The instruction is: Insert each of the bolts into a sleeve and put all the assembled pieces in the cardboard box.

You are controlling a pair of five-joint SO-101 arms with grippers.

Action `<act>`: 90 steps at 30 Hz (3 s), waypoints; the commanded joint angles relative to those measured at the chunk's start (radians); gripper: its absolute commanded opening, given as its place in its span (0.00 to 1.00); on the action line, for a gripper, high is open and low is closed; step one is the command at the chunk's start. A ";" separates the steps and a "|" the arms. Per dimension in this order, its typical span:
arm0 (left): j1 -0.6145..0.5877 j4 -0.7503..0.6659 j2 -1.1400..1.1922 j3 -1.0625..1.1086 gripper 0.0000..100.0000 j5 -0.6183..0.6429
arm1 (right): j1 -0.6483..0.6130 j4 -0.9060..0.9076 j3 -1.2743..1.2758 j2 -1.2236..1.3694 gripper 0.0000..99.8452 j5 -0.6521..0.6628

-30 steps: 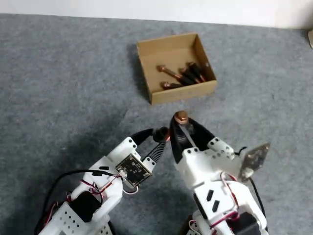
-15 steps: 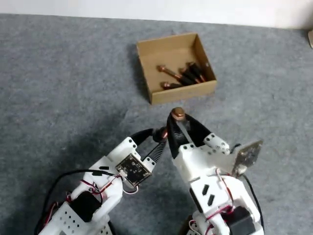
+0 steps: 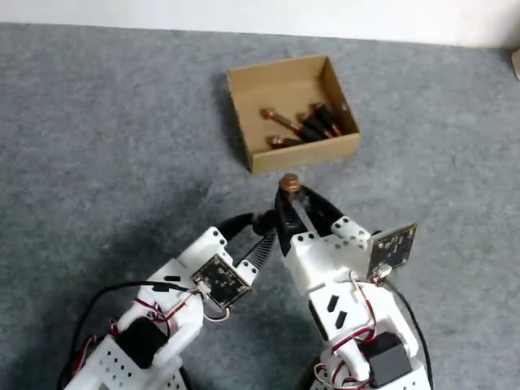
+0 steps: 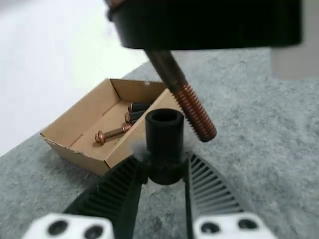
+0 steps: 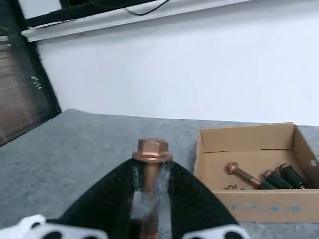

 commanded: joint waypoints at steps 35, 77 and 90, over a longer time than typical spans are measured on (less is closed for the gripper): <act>0.082 -0.017 -0.013 0.019 0.00 -0.003 | 0.025 -0.101 0.004 -0.008 0.00 0.009; 0.013 -0.025 -0.015 0.019 0.00 -0.005 | 0.025 -0.018 -0.008 -0.008 0.00 -0.026; -0.001 -0.032 -0.007 0.019 0.00 0.075 | 0.025 -0.018 -0.067 -0.008 0.00 -0.028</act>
